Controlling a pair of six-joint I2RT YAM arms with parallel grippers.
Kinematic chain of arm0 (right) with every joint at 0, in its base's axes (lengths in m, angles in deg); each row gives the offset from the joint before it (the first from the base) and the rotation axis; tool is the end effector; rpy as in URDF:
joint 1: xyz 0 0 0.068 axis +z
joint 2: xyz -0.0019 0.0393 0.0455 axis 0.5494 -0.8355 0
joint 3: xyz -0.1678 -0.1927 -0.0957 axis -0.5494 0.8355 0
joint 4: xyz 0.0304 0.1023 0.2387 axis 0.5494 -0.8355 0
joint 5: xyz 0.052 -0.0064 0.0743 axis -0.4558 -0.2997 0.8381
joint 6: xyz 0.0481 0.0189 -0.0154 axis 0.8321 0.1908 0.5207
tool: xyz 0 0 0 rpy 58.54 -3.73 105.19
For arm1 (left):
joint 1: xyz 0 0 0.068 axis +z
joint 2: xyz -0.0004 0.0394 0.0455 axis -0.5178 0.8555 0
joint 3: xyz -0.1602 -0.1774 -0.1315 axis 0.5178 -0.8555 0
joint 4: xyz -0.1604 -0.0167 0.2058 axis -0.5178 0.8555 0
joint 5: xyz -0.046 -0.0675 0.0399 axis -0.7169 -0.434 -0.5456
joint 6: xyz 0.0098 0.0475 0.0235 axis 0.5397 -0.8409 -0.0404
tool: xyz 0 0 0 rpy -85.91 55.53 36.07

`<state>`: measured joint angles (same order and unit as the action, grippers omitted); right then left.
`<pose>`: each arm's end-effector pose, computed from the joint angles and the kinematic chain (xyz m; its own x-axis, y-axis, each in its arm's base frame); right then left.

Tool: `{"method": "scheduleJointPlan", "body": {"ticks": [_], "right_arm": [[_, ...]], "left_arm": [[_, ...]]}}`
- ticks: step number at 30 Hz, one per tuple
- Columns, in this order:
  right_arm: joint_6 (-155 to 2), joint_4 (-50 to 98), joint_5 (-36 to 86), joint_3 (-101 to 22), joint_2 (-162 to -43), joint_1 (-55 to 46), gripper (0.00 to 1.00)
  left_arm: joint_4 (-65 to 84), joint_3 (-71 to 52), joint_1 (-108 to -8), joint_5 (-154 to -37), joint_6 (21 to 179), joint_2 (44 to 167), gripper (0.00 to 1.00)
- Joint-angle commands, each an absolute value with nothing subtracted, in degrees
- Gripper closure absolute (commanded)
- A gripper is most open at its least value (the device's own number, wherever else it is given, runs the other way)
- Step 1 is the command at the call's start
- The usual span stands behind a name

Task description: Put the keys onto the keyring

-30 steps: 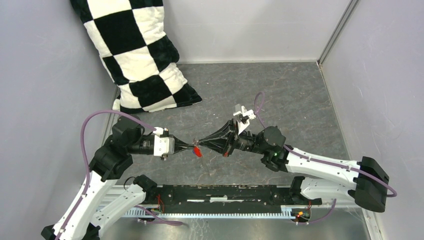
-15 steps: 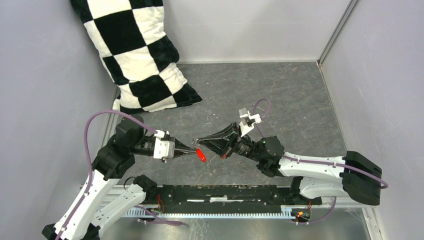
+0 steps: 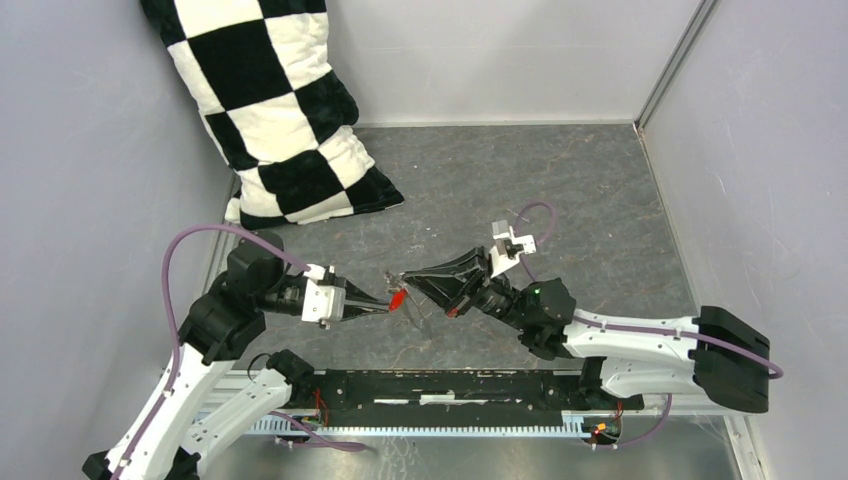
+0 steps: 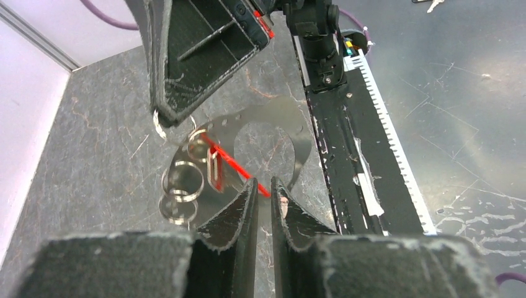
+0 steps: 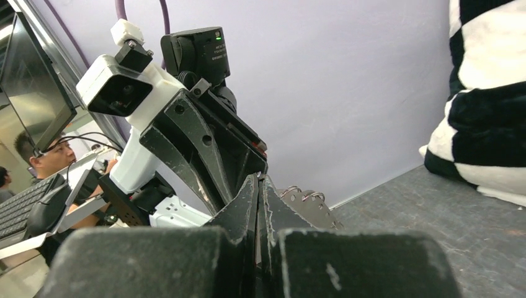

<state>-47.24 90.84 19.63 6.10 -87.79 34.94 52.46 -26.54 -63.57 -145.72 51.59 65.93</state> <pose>0.0885 0.2257 0.3129 -0.4058 0.5743 -0.7110 -0.8691 -0.0016 0.4947 0.0720 -0.0816 0.3713 0.3212 0.1699 -0.9317 0.9459 -0.1062 0.3067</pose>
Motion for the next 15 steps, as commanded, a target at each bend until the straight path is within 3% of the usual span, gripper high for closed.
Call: {"method": "scheduleJointPlan", "body": {"ticks": [1, 15], "right_arm": [[-51.57, 91.62, 17.67, 7.58, -83.54, 35.23, 0.99], [-56.20, 90.28, 24.12, 5.75, -84.23, 35.44, 0.99]], "left_arm": [[54.73, -21.90, -63.71, -144.33, 53.43, 66.42, 0.81], [39.44, -22.94, -63.68, -137.98, 80.01, 69.52, 0.74]]}}
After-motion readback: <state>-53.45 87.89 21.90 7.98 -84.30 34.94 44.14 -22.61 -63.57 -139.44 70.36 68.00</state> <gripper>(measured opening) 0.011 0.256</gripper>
